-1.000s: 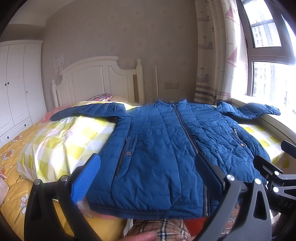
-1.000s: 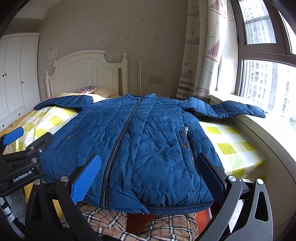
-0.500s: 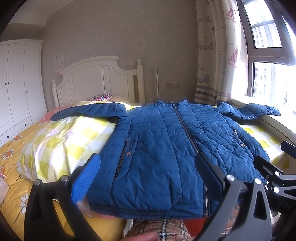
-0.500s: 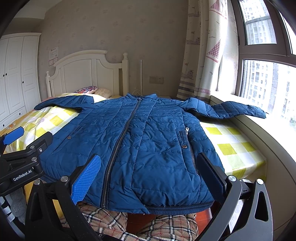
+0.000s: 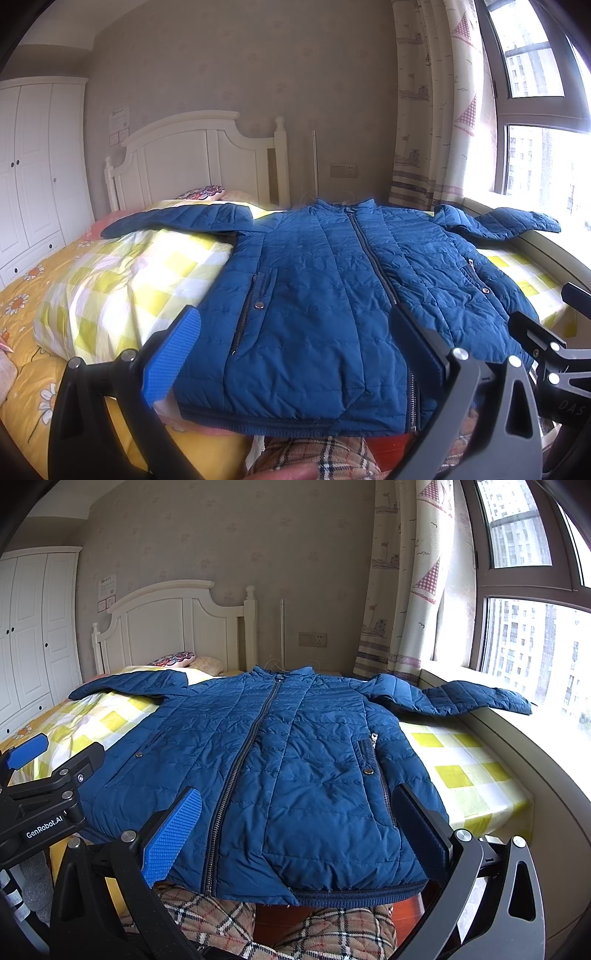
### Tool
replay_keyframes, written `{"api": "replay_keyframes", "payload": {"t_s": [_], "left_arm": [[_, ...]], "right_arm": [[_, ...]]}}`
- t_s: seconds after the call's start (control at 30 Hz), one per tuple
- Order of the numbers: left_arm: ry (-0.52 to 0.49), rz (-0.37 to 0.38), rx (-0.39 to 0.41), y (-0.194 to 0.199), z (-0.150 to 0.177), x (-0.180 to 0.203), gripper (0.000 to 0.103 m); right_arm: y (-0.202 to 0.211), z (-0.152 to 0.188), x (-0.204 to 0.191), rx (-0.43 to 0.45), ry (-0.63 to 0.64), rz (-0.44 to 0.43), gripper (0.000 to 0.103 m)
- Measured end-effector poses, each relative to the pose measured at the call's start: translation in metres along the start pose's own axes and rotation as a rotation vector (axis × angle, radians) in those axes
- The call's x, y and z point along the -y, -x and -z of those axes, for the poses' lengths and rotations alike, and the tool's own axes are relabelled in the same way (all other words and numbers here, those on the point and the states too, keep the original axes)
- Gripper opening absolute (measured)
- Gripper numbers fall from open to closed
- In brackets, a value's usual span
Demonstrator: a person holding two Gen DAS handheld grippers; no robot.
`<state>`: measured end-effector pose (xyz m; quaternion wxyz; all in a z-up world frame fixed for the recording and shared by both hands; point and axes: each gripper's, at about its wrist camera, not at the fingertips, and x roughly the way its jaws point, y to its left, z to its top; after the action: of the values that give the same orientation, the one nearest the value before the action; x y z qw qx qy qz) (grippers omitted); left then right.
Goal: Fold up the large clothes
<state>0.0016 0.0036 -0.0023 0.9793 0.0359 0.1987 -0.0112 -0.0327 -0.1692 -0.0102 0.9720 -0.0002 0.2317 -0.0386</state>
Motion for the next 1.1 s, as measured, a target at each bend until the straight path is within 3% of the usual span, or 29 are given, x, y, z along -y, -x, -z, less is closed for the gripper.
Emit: {"api": "replay_keyframes", "payload": {"t_s": [1.1], "left_arm": [[0.002, 0.018, -0.037, -0.0068, 0.0048, 0.0009, 0.101]], "right_arm": [[-0.0063, 0.0077, 0.0048, -0.032, -0.055, -0.034, 0.099]]}}
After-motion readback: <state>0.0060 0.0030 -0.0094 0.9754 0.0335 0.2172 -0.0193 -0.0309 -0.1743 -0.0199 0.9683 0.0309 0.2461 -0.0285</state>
